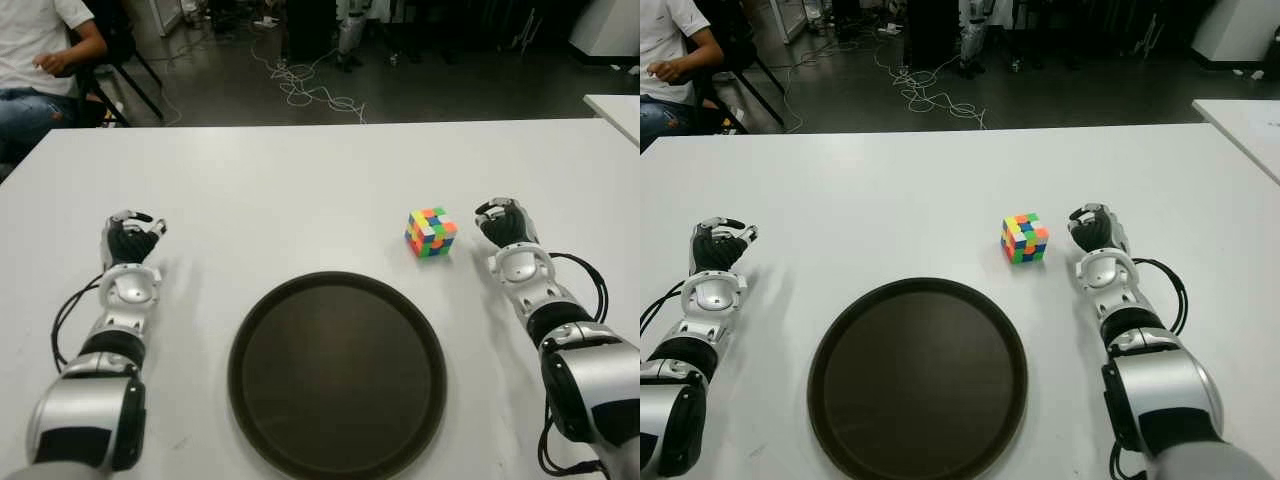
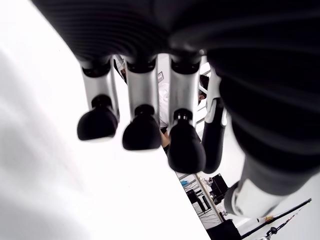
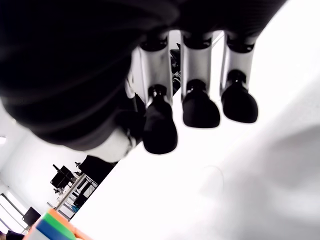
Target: Pick up the Rubik's Cube and put it in the plate
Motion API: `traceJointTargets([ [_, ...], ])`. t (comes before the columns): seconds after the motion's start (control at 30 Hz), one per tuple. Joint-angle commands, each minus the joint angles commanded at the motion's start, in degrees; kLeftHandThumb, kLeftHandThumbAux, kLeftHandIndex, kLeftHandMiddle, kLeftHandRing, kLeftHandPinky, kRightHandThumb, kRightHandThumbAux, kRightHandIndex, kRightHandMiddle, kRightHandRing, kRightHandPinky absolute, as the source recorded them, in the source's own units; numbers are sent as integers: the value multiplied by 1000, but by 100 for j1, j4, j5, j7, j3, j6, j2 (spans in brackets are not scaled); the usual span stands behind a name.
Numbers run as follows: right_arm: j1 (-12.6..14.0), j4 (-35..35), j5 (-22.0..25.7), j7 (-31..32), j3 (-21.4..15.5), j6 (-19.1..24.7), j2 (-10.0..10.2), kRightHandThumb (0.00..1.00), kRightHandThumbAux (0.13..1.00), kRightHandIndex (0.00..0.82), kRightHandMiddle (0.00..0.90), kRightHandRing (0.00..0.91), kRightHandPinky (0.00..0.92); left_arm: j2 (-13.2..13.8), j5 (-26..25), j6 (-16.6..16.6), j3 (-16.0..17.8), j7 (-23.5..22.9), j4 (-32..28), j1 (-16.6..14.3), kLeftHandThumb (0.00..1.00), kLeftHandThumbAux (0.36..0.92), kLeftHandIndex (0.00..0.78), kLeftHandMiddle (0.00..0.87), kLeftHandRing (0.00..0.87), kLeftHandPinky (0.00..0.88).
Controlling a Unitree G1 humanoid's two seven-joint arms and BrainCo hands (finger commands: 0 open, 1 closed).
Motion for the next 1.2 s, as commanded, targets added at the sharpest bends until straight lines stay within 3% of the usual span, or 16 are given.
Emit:
traceJointTargets([
  [1.2, -13, -11, -66, -73, 69, 38, -8, 706, 719, 439, 816, 822, 821, 6, 5, 19, 3, -21, 5, -6, 714, 699, 442, 808, 812, 802],
])
